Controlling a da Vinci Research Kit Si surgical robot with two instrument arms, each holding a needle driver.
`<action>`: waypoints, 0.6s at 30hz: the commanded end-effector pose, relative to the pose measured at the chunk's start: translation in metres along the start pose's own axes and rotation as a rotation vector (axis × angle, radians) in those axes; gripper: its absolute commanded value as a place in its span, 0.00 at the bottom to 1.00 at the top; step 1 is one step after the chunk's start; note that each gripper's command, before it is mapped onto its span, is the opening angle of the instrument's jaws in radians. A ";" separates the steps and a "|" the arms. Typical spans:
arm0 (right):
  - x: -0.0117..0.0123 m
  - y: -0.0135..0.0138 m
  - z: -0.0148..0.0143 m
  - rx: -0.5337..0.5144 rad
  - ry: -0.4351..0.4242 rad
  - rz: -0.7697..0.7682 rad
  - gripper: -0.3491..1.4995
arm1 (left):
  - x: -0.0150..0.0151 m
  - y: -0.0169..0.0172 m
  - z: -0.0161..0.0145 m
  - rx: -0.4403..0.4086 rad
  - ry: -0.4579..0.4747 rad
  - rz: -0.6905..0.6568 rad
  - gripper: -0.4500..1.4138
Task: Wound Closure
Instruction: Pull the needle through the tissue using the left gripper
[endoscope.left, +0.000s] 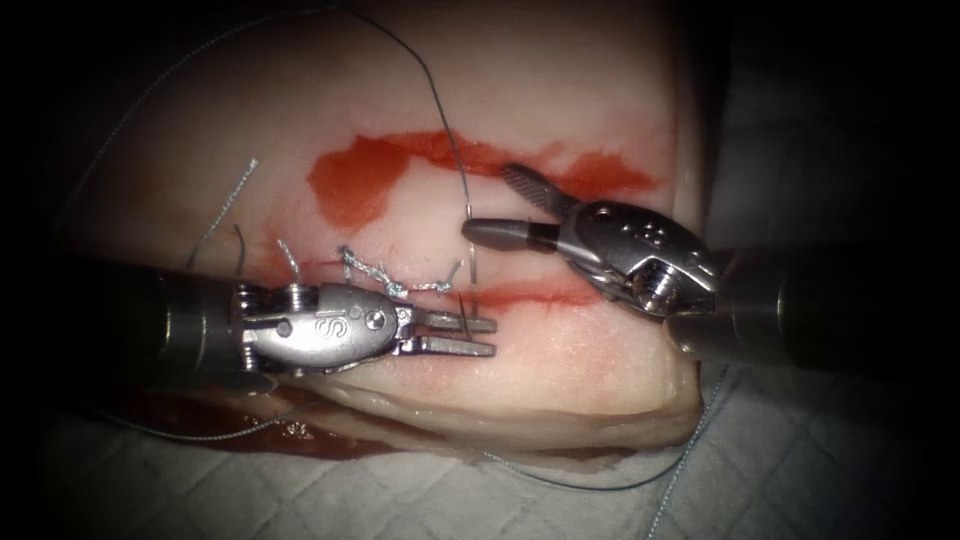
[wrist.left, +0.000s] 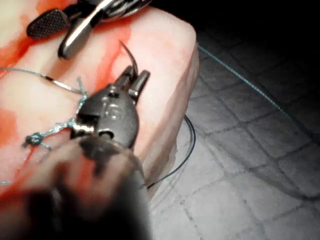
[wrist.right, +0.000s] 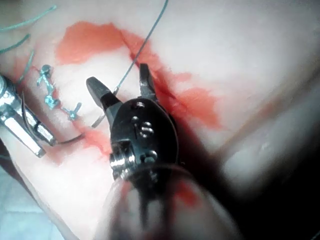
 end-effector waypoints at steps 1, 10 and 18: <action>-0.0007 -0.0004 0.0008 0.007 -0.001 -0.010 0.99 | 0.0000 0.0002 0.0004 -0.002 -0.026 -0.131 0.00; -0.0024 0.0002 -0.0004 -0.030 -0.009 -0.093 0.74 | -0.0050 -0.0008 -0.0032 -0.086 -0.264 -1.056 0.00; -0.0021 0.0036 -0.0003 -0.243 -0.064 -0.270 0.14 | -0.0069 -0.0009 -0.0074 -0.027 -0.399 -1.596 0.00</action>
